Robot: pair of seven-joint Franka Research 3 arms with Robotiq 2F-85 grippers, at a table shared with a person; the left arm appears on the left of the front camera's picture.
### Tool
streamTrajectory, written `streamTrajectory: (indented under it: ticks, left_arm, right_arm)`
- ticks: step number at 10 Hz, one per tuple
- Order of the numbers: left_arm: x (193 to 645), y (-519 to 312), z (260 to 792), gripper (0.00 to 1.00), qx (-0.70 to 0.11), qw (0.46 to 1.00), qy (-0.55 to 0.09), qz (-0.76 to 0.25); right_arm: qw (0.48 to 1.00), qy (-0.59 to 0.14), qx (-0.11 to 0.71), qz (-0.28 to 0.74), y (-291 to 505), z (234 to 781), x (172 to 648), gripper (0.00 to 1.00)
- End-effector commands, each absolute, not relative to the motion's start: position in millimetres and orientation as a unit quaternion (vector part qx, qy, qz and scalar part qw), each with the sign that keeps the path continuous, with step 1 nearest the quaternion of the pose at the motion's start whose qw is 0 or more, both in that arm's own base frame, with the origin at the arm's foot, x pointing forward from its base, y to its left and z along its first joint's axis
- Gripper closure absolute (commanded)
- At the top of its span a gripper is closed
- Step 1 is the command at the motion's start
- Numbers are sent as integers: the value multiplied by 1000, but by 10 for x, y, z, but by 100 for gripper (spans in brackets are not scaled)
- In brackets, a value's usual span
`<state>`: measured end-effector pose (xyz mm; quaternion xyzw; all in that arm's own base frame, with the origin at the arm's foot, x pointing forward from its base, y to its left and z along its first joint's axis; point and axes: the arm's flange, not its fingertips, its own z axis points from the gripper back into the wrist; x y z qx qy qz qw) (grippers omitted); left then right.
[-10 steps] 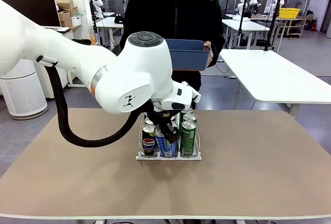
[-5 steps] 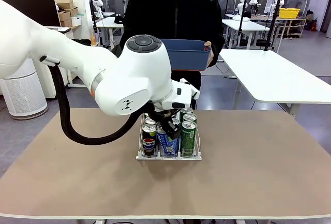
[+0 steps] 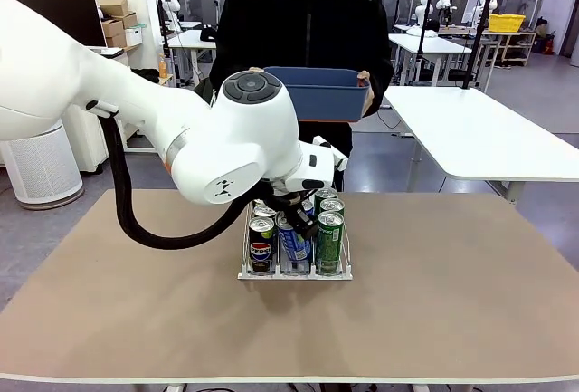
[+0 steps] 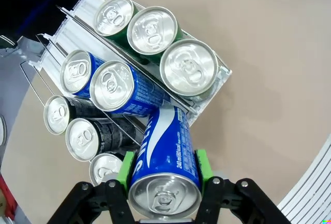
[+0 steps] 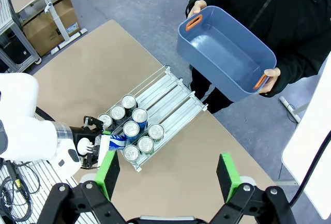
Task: Fill the beverage cans into the dispenser.
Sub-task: Place the picked Ionic drink in the line of the Automatic Can Dispenser with the same cans.
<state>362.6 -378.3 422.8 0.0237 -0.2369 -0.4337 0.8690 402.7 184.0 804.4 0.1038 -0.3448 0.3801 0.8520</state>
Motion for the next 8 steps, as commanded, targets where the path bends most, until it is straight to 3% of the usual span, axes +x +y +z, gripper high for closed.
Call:
streamTrajectory:
  ticks: [1, 8]
  left_arm:
    - [3832, -3866, 4181, 43, 26, 867, -272, -418]
    - [4060, -3891, 3896, 43, 25, 880, -215, -422]
  right_arm:
    - [852, -344, 105, 379, 1838, 8045, 4020, 0]
    - [852, -344, 105, 379, 1838, 8045, 4020, 0]
